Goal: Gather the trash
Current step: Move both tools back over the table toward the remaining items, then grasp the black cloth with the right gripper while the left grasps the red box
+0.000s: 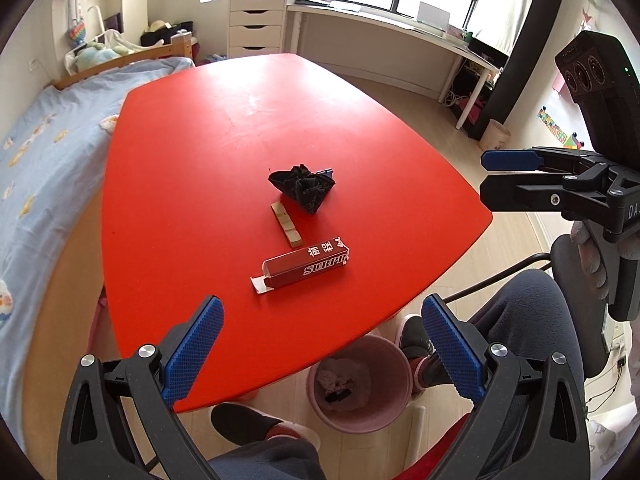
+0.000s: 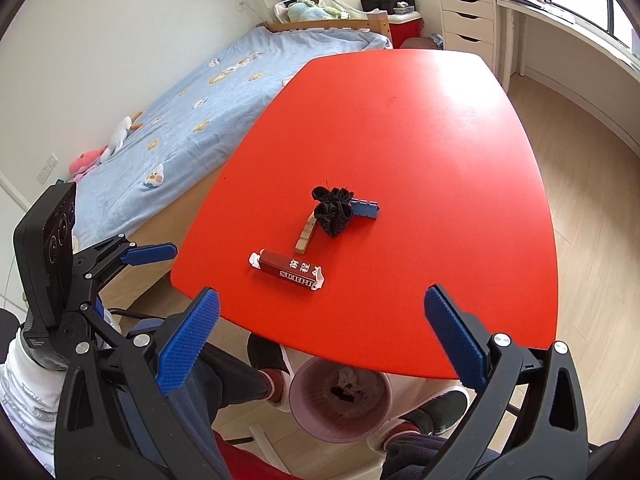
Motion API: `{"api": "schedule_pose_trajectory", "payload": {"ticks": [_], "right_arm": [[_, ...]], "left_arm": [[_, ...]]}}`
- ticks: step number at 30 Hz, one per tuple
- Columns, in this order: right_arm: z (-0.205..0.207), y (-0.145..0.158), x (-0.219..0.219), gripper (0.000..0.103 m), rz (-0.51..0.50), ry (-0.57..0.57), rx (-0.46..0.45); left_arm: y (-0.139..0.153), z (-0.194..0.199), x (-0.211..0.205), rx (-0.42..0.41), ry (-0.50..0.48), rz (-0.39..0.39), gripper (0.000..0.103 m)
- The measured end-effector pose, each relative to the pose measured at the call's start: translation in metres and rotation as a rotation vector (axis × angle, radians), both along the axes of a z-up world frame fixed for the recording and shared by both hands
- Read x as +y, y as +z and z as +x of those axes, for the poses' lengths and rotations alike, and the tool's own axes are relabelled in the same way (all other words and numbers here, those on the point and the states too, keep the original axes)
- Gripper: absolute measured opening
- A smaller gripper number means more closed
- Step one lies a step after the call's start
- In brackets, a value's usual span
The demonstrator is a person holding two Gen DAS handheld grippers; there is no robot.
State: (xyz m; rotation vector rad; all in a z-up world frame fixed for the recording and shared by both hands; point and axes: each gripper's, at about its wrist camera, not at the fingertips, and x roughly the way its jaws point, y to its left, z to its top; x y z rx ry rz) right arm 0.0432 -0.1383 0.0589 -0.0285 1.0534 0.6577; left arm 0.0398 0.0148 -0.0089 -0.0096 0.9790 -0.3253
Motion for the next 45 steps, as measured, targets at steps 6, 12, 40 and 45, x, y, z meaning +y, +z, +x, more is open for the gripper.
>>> {"api": "schedule_pose_trajectory", "payload": {"ticks": [6, 12, 40, 45], "right_arm": [[0.039, -0.008, 0.02, 0.1, -0.008, -0.004, 0.041], [0.073, -0.031, 0.043, 0.1, -0.038, -0.009, 0.107], [0.126, -0.108, 0.076, 0.064, -0.003, -0.058, 0.347], [0.125, -0.107, 0.078, 0.047, -0.012, -0.043, 0.338]], "left_arm": [[-0.011, 0.027, 0.004, 0.009, -0.084, 0.027, 0.095], [-0.027, 0.053, 0.0, 0.048, -0.201, 0.051, 0.095], [-0.076, 0.089, -0.003, 0.089, -0.391, 0.05, 0.07], [-0.073, 0.086, -0.003, 0.086, -0.388, 0.066, 0.041]]}}
